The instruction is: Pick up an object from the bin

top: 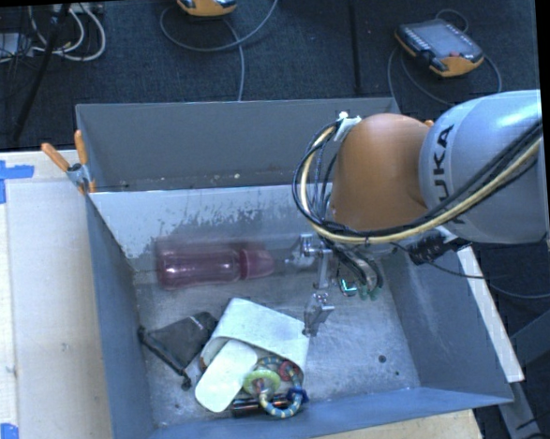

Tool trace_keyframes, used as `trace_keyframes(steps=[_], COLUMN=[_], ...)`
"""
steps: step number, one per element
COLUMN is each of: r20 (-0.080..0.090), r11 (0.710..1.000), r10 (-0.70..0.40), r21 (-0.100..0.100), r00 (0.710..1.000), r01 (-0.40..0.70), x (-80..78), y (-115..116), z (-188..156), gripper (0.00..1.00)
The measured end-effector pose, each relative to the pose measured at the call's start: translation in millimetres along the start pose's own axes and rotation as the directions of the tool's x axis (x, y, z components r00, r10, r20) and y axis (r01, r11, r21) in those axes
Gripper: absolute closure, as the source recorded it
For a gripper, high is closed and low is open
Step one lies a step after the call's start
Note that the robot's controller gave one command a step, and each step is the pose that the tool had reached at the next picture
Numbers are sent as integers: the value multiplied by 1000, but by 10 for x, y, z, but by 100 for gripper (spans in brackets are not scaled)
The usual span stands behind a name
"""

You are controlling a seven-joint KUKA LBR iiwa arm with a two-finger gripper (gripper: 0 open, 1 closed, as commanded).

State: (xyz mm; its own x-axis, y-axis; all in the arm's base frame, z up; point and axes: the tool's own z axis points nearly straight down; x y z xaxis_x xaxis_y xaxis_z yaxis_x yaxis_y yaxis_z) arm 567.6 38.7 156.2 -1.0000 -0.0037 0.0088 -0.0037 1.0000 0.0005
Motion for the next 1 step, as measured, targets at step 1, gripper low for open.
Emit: trace_keyframes(steps=[1], r20=[7], r11=[1000], r10=[1], r21=[0], r00=[1000], r01=[-1], x=[-17], y=[-1], z=[-45], gripper=[0])
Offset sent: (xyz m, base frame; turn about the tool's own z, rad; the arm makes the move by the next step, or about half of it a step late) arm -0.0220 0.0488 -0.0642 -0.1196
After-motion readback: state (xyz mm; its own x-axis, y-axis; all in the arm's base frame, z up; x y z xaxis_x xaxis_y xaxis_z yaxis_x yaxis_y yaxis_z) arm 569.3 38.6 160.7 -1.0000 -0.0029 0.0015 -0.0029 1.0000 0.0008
